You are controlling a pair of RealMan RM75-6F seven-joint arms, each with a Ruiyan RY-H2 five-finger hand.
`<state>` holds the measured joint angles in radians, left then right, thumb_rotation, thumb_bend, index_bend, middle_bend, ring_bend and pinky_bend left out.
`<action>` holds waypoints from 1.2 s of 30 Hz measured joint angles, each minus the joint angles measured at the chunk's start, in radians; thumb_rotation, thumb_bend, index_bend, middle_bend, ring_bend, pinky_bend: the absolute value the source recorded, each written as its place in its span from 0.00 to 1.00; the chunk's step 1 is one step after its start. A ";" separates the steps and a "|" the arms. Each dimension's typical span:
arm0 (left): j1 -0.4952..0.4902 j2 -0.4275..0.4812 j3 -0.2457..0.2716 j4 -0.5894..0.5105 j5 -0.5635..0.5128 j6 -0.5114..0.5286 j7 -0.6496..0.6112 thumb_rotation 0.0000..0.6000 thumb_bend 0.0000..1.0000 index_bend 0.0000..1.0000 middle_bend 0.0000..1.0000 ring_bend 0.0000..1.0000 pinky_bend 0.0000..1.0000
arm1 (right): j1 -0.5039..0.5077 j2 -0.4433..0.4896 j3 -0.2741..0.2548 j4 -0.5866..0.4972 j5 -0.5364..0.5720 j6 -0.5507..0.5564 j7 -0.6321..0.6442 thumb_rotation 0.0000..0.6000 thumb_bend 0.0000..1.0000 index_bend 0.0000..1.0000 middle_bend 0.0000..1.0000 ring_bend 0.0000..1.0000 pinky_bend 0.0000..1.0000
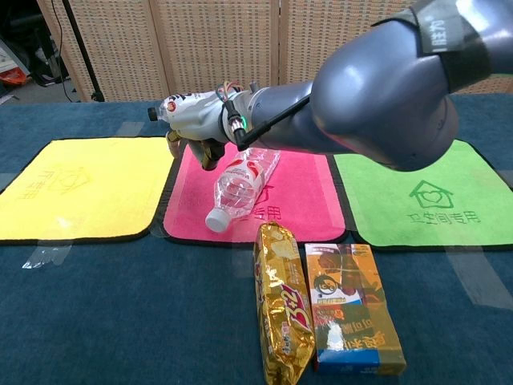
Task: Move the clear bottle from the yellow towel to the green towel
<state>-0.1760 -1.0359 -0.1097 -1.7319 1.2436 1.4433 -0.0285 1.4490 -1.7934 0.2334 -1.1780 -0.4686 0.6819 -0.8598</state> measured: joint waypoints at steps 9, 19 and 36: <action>-0.008 0.006 -0.009 0.000 -0.004 -0.049 -0.017 1.00 0.08 0.00 0.00 0.00 0.00 | 0.060 -0.006 -0.084 0.022 0.153 -0.015 -0.082 1.00 1.00 0.25 0.16 0.00 0.06; -0.005 0.007 -0.014 0.000 0.004 -0.058 -0.022 1.00 0.08 0.00 0.00 0.00 0.00 | 0.086 -0.018 -0.171 0.036 0.191 -0.002 -0.145 1.00 1.00 0.36 0.27 0.08 0.10; -0.001 -0.002 -0.009 -0.014 0.038 -0.057 -0.002 1.00 0.09 0.00 0.00 0.00 0.00 | 0.021 0.225 -0.361 -0.235 0.227 0.122 -0.212 1.00 1.00 0.37 0.29 0.09 0.12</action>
<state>-0.1766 -1.0379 -0.1185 -1.7459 1.2820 1.3862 -0.0302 1.4696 -1.5684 -0.1274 -1.4126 -0.2416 0.8040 -1.0721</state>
